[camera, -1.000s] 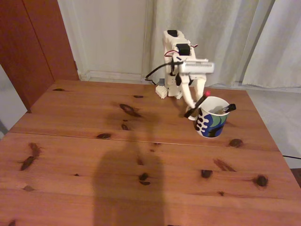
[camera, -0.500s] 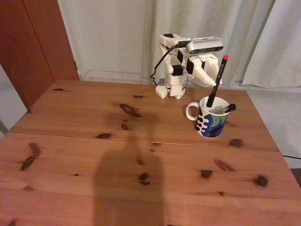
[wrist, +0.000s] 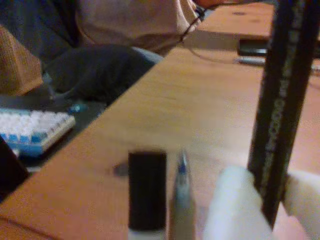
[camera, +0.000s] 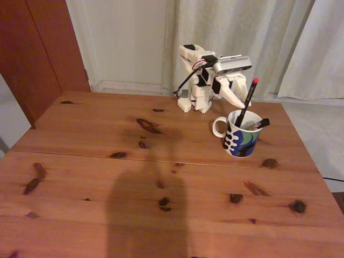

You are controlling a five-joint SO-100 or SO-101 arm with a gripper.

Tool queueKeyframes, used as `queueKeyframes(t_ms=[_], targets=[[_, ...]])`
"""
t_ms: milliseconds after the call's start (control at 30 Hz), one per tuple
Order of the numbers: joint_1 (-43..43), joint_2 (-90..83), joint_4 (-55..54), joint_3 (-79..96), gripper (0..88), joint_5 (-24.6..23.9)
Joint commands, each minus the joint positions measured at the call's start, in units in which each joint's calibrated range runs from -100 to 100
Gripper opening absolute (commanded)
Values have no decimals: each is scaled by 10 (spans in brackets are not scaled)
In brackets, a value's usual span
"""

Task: Clean up the desk and place the pens and markers into the cup

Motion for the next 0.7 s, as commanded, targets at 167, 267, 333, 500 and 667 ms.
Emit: queueKeyframes(t_ms=[167,267,333,500,667], targets=[[-5,-15,-19,32,9,-1],[-5,-15,-19,39,32,1],[-5,-16,-19,41,84,3],[-5,-16,-19,35,167,2],[1,-17,-19,15,166,0]])
